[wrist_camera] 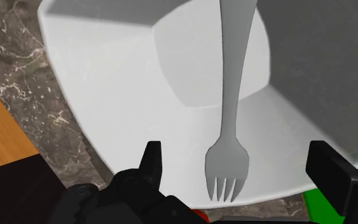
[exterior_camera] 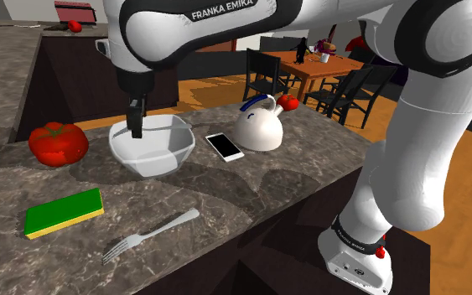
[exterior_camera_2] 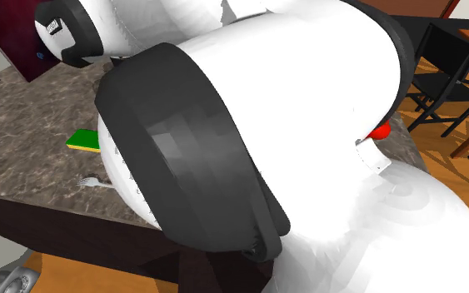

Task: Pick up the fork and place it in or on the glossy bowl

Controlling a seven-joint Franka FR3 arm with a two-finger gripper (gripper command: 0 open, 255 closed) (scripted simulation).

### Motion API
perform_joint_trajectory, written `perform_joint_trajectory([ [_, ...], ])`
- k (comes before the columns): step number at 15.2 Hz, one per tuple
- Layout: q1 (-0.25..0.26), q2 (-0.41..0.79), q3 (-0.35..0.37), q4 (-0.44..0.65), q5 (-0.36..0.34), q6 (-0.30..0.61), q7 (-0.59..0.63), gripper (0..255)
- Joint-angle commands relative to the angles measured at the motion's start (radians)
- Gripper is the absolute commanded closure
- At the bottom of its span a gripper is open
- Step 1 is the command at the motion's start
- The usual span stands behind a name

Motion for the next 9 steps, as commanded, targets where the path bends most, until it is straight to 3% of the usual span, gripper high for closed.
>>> perform_joint_trajectory([
  [1, 0.000, -0.017, 0.001, 0.033, 0.005, -0.051, -0.005, 0],
  [9, 0.000, -0.024, 0.002, 0.050, 0.006, -0.075, -0.006, 0],
])
